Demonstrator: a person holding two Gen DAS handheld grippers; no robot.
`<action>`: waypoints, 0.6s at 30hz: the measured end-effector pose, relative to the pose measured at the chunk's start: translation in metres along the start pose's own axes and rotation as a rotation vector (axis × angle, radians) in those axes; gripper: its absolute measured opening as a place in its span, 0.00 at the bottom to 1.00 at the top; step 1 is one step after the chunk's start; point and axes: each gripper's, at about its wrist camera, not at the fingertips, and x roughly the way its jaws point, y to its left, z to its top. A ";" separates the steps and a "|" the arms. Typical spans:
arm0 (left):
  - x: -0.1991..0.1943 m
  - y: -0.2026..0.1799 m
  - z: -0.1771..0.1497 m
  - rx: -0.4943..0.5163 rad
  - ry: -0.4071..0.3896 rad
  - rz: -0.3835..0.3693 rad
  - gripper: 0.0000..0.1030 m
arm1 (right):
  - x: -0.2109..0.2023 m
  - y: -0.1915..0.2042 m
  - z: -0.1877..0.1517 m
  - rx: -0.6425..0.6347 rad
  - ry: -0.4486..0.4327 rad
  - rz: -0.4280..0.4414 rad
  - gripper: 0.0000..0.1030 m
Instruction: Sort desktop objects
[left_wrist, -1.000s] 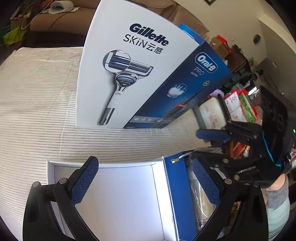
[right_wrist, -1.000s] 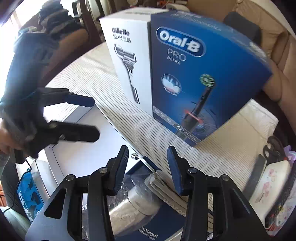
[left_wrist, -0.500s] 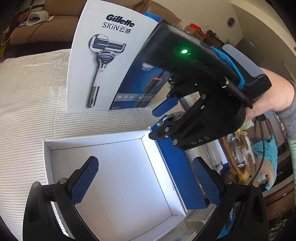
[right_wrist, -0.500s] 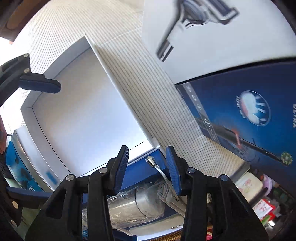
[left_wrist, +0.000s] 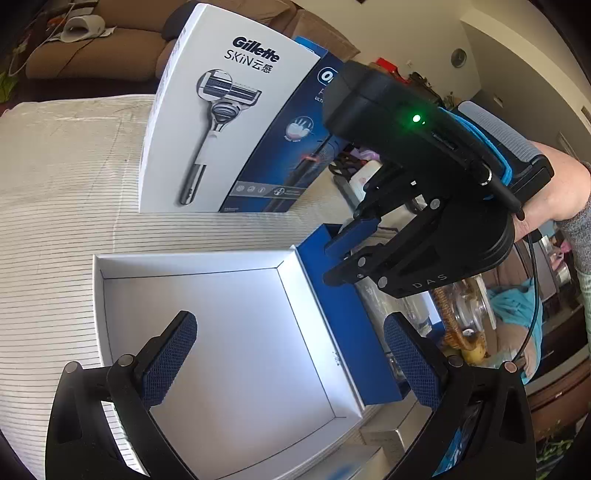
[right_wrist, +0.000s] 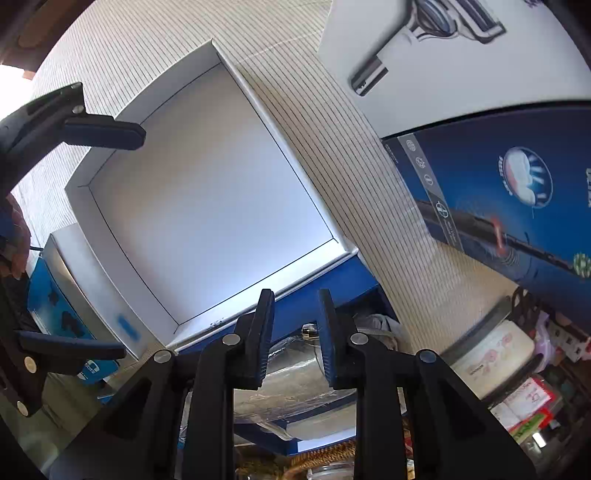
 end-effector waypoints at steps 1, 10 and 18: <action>0.002 -0.003 -0.001 0.007 0.004 0.000 1.00 | -0.003 -0.004 -0.001 0.008 -0.014 0.014 0.21; 0.012 -0.020 -0.003 0.034 0.031 0.029 1.00 | -0.018 -0.020 -0.013 0.096 -0.166 0.106 0.22; 0.014 -0.022 -0.004 0.040 0.048 0.066 1.00 | -0.023 -0.031 -0.026 0.236 -0.319 0.229 0.23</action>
